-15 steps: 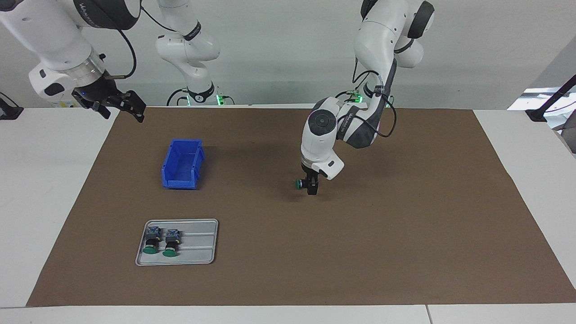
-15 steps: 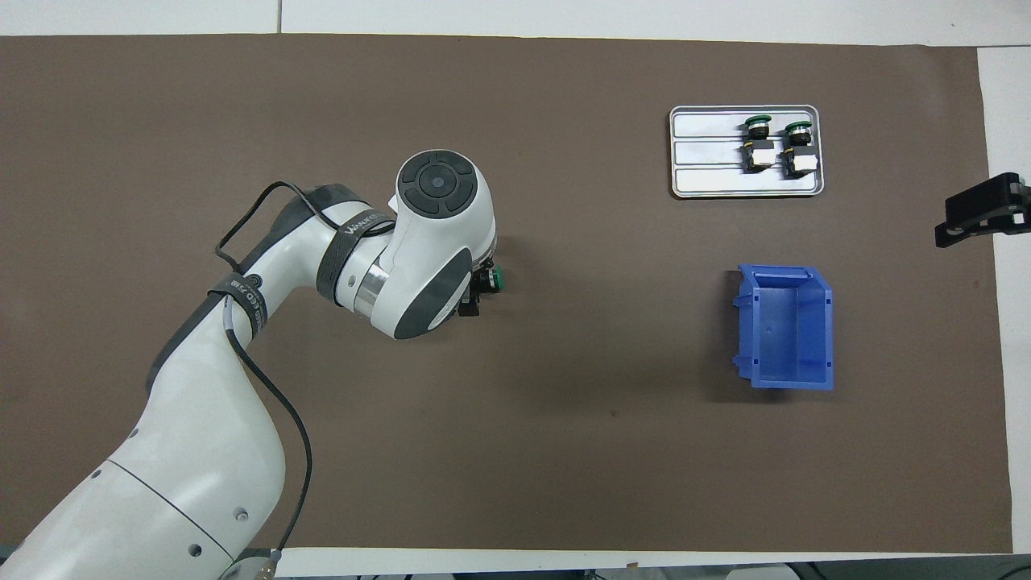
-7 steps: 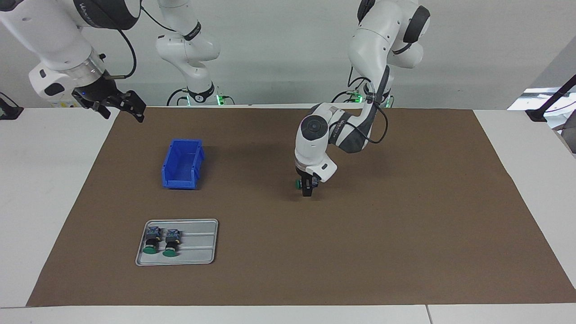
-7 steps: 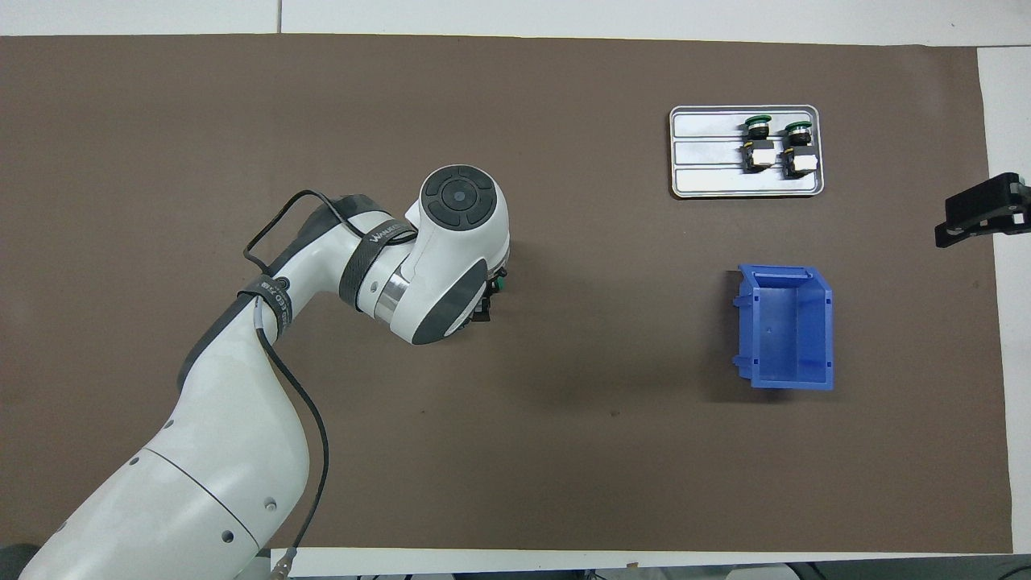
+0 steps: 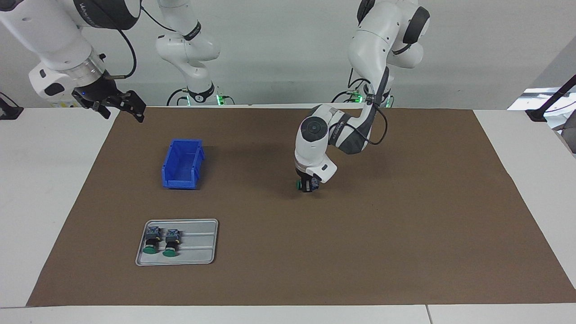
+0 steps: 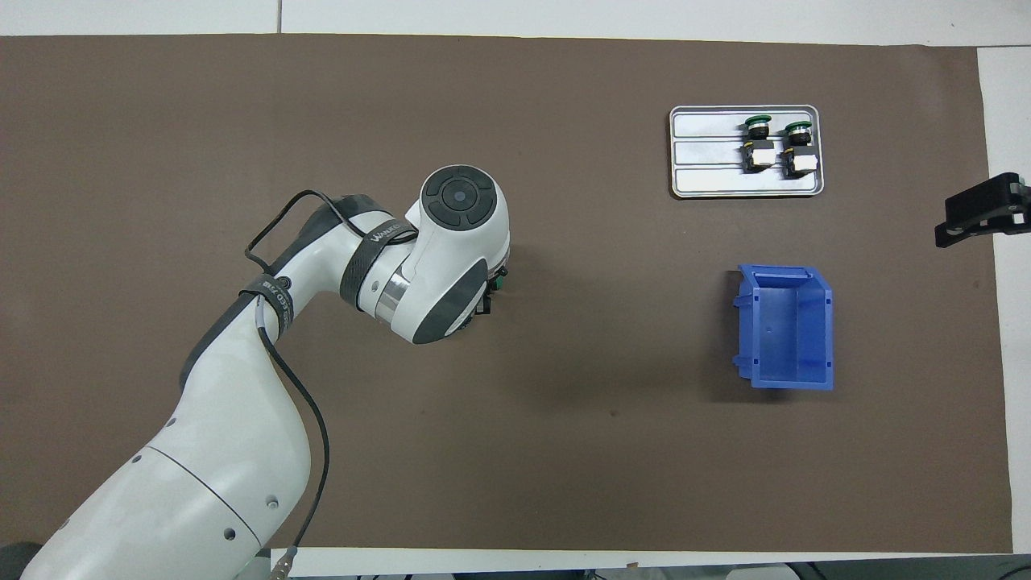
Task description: Place and press button with both arms
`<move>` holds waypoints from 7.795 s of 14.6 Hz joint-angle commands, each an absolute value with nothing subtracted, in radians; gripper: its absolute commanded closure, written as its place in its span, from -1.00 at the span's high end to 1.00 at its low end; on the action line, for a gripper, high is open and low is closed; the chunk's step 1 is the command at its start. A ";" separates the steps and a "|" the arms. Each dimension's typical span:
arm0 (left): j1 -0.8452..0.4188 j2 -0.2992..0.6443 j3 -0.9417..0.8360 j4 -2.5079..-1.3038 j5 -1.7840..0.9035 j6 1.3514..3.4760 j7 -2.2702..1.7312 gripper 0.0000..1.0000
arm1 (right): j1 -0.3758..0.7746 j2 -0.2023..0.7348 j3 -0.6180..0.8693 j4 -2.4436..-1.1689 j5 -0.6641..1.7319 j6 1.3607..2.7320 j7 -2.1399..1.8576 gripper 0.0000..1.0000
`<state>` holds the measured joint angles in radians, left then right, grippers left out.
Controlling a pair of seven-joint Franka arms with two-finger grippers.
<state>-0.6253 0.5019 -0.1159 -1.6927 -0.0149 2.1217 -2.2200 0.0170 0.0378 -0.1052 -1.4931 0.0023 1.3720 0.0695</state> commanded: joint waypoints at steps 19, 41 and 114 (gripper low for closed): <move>-0.454 0.227 -0.100 -1.927 -0.442 2.220 -1.617 -0.85 | 0.017 0.015 -0.109 -1.519 0.005 1.373 0.049 0.97; -0.233 0.224 -0.101 -2.161 -1.386 2.203 -0.822 -0.86 | 0.017 0.015 -0.109 -1.519 0.005 1.373 0.049 0.97; -0.264 0.166 -0.094 -2.295 -1.637 2.192 -0.573 1.00 | 0.017 0.015 -0.109 -1.519 0.005 1.373 0.051 0.97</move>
